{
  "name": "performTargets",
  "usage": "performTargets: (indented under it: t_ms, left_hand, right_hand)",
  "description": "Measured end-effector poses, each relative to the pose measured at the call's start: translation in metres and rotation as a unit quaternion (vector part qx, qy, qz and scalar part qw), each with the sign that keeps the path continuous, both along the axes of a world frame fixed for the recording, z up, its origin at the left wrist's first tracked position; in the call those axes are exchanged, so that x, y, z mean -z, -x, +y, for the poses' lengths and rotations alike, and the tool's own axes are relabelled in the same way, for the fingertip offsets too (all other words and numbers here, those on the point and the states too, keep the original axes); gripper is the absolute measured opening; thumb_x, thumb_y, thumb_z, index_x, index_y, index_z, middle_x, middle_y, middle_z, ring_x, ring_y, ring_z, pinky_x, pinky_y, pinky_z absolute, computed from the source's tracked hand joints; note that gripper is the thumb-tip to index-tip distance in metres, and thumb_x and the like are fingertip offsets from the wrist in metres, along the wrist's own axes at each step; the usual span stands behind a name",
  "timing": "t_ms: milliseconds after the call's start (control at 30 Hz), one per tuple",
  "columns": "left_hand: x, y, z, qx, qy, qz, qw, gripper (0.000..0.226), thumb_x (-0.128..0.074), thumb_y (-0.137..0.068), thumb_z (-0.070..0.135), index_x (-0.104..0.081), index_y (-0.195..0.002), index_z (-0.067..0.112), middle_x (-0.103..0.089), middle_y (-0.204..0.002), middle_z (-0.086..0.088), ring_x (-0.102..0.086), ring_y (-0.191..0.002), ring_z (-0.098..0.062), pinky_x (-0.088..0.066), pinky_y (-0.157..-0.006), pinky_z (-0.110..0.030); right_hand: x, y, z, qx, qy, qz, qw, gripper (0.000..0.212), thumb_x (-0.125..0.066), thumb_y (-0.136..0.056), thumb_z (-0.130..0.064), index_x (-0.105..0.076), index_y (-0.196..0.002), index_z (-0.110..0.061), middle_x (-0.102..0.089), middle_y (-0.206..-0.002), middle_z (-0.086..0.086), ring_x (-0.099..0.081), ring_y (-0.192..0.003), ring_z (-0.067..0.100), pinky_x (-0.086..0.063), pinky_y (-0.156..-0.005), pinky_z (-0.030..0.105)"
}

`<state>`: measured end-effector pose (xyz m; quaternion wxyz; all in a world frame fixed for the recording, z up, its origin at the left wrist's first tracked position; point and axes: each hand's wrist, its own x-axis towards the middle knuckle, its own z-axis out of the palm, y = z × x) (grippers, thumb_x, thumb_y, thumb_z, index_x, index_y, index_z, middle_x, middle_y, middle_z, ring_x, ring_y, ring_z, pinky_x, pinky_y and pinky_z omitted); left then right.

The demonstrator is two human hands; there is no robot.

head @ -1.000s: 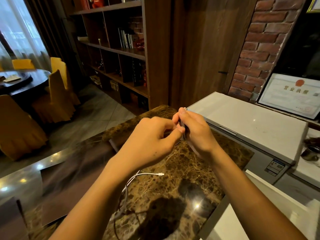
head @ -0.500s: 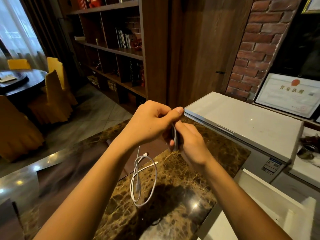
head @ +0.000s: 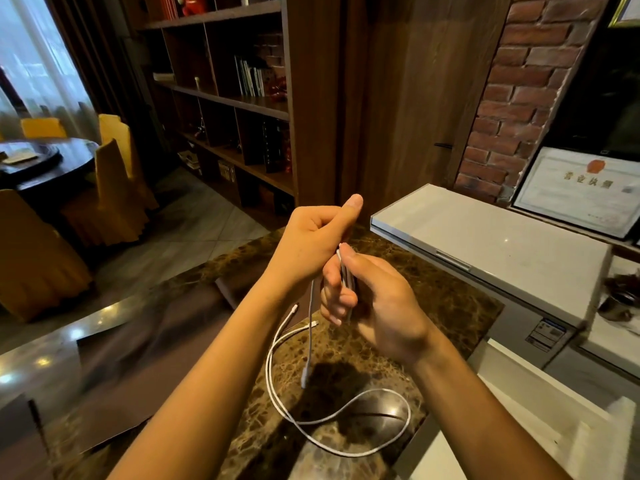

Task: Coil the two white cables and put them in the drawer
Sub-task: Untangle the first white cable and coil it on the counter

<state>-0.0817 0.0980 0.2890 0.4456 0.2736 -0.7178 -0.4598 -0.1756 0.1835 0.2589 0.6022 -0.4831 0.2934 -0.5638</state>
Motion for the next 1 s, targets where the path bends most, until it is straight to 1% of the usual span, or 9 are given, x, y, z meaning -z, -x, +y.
performTargets:
  t_ms: [200,300,367,500,600,700,867,933,1000]
  left_hand:
    - [0.015,0.005,0.007,-0.043,-0.097,0.005,0.994,0.063,-0.051,-0.103,0.035,-0.038,-0.043,0.024,-0.036,-0.035,0.013,-0.035,-0.033,-0.002,-0.035,-0.044,-0.013]
    - [0.026,0.008,0.016,-0.025,-0.188,-0.015,0.982,0.052,-0.043,-0.107,0.021,-0.042,-0.056,0.014,-0.041,-0.029,0.008,-0.039,-0.025,0.0,-0.036,-0.039,-0.012]
    - [0.038,0.008,0.022,-0.018,-0.145,-0.029,0.989,0.046,-0.038,-0.107,0.006,-0.042,-0.062,0.015,-0.046,-0.03,0.011,-0.044,-0.026,0.002,-0.033,-0.036,-0.005]
    - [0.065,0.005,0.029,-0.004,-0.105,0.015,0.994,0.051,-0.047,-0.097,-0.013,-0.054,-0.074,0.032,-0.062,-0.054,0.028,-0.057,-0.053,0.012,-0.043,-0.055,-0.006]
    - [0.074,0.004,0.033,-0.029,-0.101,0.032,0.994,0.048,-0.059,-0.094,0.002,-0.063,-0.058,0.033,-0.059,-0.052,0.018,-0.051,-0.051,0.006,-0.038,-0.052,-0.01]
    - [0.08,0.006,0.038,-0.05,-0.086,0.035,0.994,0.048,-0.054,-0.101,0.0,-0.055,-0.058,0.023,-0.052,-0.047,0.015,-0.043,-0.047,0.005,-0.034,-0.049,-0.012]
    - [0.084,0.004,0.048,-0.083,-0.076,-0.01,0.994,0.045,-0.05,-0.098,0.028,-0.046,-0.066,-0.004,-0.042,-0.056,-0.004,-0.032,-0.055,-0.018,-0.027,-0.056,-0.038]
    - [0.082,-0.001,0.052,-0.078,-0.062,-0.037,0.994,0.046,-0.049,-0.102,0.026,-0.049,-0.064,0.001,-0.042,-0.056,-0.004,-0.032,-0.054,-0.017,-0.027,-0.056,-0.037]
    - [0.078,-0.006,0.058,-0.07,-0.036,-0.087,0.993,0.047,-0.047,-0.105,0.032,-0.059,-0.062,0.017,-0.045,-0.052,0.002,-0.036,-0.05,-0.011,-0.031,-0.054,-0.033]
  right_hand:
    - [-0.012,0.001,0.005,-0.029,0.036,-0.041,0.998,0.035,-0.043,-0.101,-0.033,-0.056,-0.079,-0.009,-0.038,-0.056,0.001,-0.039,-0.052,0.014,-0.038,-0.053,0.028]
    - [-0.018,0.002,0.003,-0.024,0.04,-0.062,0.997,0.034,-0.045,-0.1,-0.034,-0.056,-0.083,-0.006,-0.039,-0.057,0.001,-0.04,-0.054,0.014,-0.037,-0.054,0.028]
    - [-0.019,0.003,0.002,-0.013,0.041,-0.069,0.997,0.035,-0.045,-0.099,-0.035,-0.058,-0.083,-0.007,-0.038,-0.058,0.001,-0.039,-0.054,0.014,-0.037,-0.054,0.028]
    - [-0.018,0.005,-0.003,0.002,0.042,-0.086,0.995,0.036,-0.042,-0.102,-0.033,-0.061,-0.084,-0.008,-0.041,-0.058,-0.001,-0.041,-0.055,0.013,-0.038,-0.054,0.027]
    - [-0.016,0.007,-0.007,0.009,0.029,-0.1,0.995,0.038,-0.04,-0.104,-0.033,-0.062,-0.085,-0.009,-0.042,-0.059,-0.001,-0.041,-0.056,0.013,-0.038,-0.055,0.028]
    - [-0.015,0.009,-0.01,0.006,0.017,-0.114,0.993,0.035,-0.044,-0.102,-0.036,-0.061,-0.088,-0.009,-0.044,-0.061,-0.002,-0.043,-0.057,0.012,-0.039,-0.056,0.027]
    - [-0.019,0.013,-0.012,0.042,0.007,-0.109,0.993,0.032,-0.05,-0.095,-0.039,-0.06,-0.09,-0.008,-0.044,-0.063,-0.001,-0.043,-0.058,0.011,-0.042,-0.055,0.025]
    - [-0.019,0.016,-0.014,0.055,0.006,-0.099,0.994,0.033,-0.049,-0.096,-0.039,-0.061,-0.089,-0.009,-0.045,-0.063,-0.001,-0.044,-0.058,0.011,-0.042,-0.055,0.025]
    - [-0.019,0.019,-0.017,0.073,0.009,-0.082,0.994,0.034,-0.046,-0.1,-0.037,-0.062,-0.089,-0.009,-0.046,-0.062,-0.002,-0.044,-0.058,0.011,-0.041,-0.056,0.026]
